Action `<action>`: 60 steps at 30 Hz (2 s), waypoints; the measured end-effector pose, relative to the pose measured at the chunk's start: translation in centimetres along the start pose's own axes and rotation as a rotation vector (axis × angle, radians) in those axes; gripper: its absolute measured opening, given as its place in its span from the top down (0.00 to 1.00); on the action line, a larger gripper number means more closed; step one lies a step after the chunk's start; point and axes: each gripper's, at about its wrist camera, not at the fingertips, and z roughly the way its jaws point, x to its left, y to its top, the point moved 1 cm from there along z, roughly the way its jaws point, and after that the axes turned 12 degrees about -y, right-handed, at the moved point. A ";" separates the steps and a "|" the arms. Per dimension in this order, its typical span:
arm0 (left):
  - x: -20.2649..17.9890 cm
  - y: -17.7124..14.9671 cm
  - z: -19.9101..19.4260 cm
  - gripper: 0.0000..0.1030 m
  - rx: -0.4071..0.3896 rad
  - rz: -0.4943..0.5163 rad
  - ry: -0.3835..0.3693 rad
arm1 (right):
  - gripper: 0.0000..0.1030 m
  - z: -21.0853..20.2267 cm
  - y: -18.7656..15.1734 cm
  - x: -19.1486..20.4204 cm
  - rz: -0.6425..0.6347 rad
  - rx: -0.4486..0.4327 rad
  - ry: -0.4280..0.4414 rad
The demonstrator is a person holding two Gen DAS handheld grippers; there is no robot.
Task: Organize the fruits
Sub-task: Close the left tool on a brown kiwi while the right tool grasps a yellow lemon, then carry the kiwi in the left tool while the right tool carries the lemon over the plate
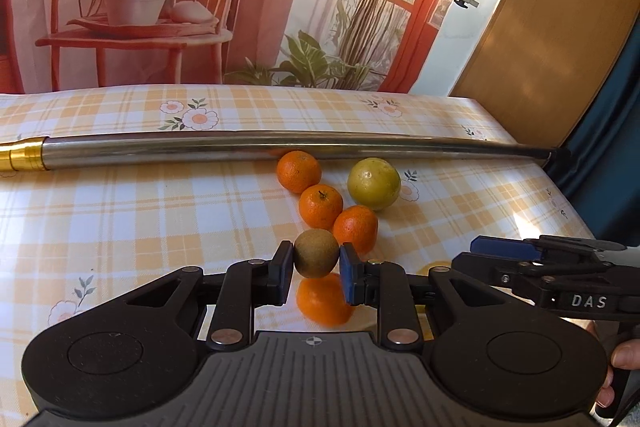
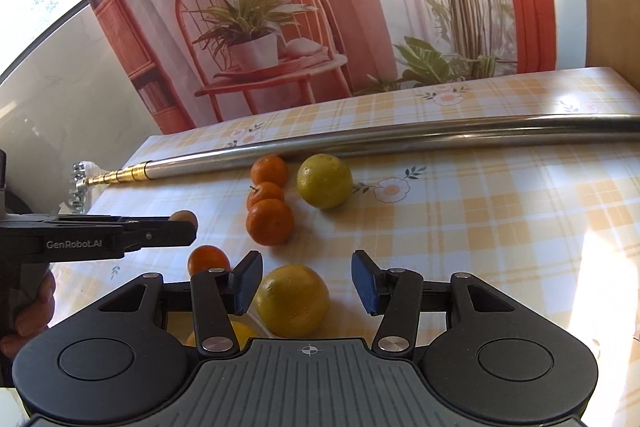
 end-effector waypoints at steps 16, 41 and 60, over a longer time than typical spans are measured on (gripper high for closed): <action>-1.4 -3.1 -4.2 0.75 -0.034 0.024 0.044 | 0.57 2.6 -1.0 -1.1 0.168 0.138 0.086; -2.8 -5.5 -4.6 0.75 0.029 0.049 0.075 | 0.58 -1.5 -1.6 -1.4 0.160 0.018 0.086; -2.8 -6.3 -3.1 0.75 0.111 0.067 0.138 | 0.58 -2.8 -1.9 -1.1 0.140 -0.003 0.087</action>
